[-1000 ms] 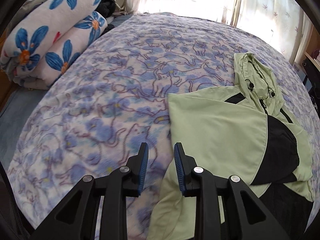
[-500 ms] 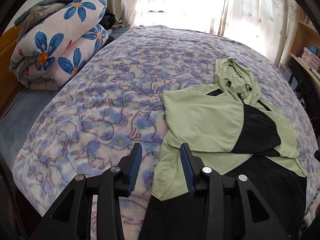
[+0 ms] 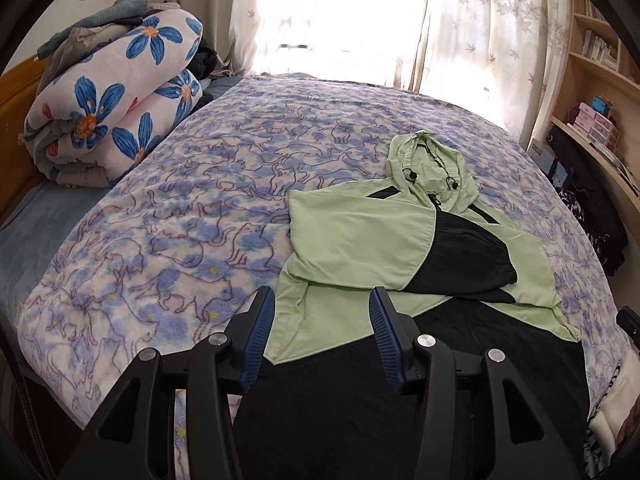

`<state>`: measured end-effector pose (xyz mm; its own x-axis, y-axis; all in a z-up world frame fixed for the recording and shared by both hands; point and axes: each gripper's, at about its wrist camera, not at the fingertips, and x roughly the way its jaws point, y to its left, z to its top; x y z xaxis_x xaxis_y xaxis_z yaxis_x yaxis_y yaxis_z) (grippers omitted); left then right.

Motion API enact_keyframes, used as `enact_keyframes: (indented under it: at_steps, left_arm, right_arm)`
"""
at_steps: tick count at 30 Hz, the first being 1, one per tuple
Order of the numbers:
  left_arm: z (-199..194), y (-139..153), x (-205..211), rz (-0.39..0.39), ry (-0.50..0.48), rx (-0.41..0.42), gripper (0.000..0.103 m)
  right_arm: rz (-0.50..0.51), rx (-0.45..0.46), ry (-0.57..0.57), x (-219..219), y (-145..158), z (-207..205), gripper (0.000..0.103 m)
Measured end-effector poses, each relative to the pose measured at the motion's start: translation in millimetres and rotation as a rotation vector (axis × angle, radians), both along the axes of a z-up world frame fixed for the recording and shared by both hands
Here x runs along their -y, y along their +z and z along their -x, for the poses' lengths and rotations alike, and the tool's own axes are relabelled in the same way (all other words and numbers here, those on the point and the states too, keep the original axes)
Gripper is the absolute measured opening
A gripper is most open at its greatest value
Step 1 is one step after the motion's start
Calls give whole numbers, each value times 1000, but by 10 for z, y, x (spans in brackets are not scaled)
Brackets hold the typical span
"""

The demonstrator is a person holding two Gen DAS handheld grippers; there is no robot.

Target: Fold large clothes

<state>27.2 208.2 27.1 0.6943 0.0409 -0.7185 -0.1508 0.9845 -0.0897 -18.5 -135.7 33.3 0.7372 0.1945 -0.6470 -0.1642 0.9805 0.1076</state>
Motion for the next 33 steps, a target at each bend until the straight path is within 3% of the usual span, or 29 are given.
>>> enact_keyframes:
  at_steps: [9, 12, 15, 19, 25, 28, 31, 33]
  left_arm:
    - [302, -7, 274, -32, -31, 39, 61]
    - [399, -62, 363, -48, -49, 43, 70]
    - [495, -163, 455, -73, -72, 38, 72]
    - [607, -358, 486, -97, -111, 9, 73]
    - [766, -888, 108, -71, -92, -128, 73]
    - [851, -1146, -134, -35, -59, -207, 73]
    - [935, -1385, -352, 52, -46, -269, 73]
    - [958, -1527, -449, 127, -56, -312, 73]
  right_arm:
    - [17, 93, -15, 101, -45, 394, 32]
    - [28, 125, -10, 140, -126, 519, 32]
    - [44, 141, -13, 192, -270, 630, 31]
    - [46, 52, -19, 354, -547, 663, 32]
    - [12, -148, -107, 830, -999, 687, 32]
    - [20, -200, -158, 1037, -1159, 775, 32]
    - [20, -246, -186, 1183, -1258, 837, 33]
    - [30, -268, -206, 1251, -1309, 869, 41]
